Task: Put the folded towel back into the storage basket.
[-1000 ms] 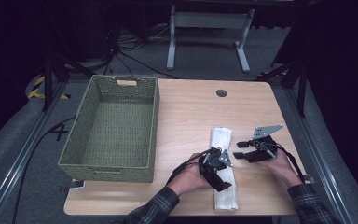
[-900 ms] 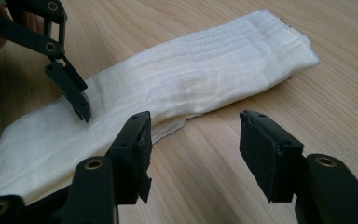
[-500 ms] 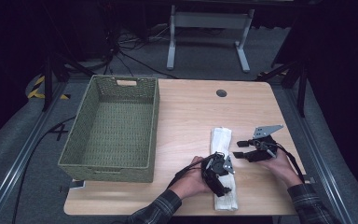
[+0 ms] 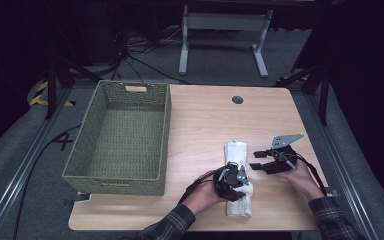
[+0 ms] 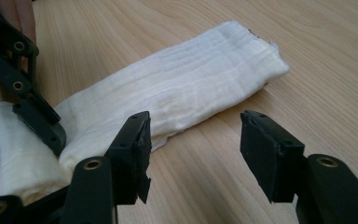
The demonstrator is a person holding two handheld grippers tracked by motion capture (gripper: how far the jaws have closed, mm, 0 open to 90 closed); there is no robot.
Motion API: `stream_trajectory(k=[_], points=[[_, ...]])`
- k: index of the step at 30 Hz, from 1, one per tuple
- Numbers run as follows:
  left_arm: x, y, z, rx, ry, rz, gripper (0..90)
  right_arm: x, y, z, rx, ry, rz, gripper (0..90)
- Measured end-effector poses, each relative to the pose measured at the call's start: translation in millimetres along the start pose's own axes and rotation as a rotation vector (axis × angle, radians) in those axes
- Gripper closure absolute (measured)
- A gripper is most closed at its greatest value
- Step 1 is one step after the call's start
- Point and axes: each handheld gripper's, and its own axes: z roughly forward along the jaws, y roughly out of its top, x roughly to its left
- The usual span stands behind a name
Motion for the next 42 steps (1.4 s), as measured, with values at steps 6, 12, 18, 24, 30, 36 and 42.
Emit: stream_trajectory(k=[6,12,18,24,30,36,42], points=[[3.3,-1.9,-0.5,-0.016,-0.01,-0.039,70.7,2.3,0.6,-1.2,-0.002,0.005,-0.005,43.2],[4.0,-1.7,-0.6,-0.018,-0.01,-0.056,75.8,5.8,2.6,-2.7,-0.012,0.01,-0.019,43.1],[3.3,-1.4,-0.9,-0.017,-0.018,-0.062,77.5,7.5,3.5,-3.8,-0.019,0.013,-0.022,43.1],[0.0,-1.2,-1.8,-0.011,-0.025,-0.058,78.2,9.9,4.3,-3.6,-0.025,0.035,-0.024,43.0],[-0.9,-1.3,-2.2,-0.012,-0.036,-0.064,78.7,16.9,6.7,-5.7,-0.027,0.063,-0.065,42.5],[-5.7,-2.1,-5.9,-0.013,-0.057,-0.063,79.2,18.5,7.5,-4.7,-0.028,0.065,-0.079,42.5],[-14.0,-6.0,-12.1,-0.007,-0.086,-0.059,79.4,15.1,21.3,9.1,-0.015,0.09,-0.1,42.1]])
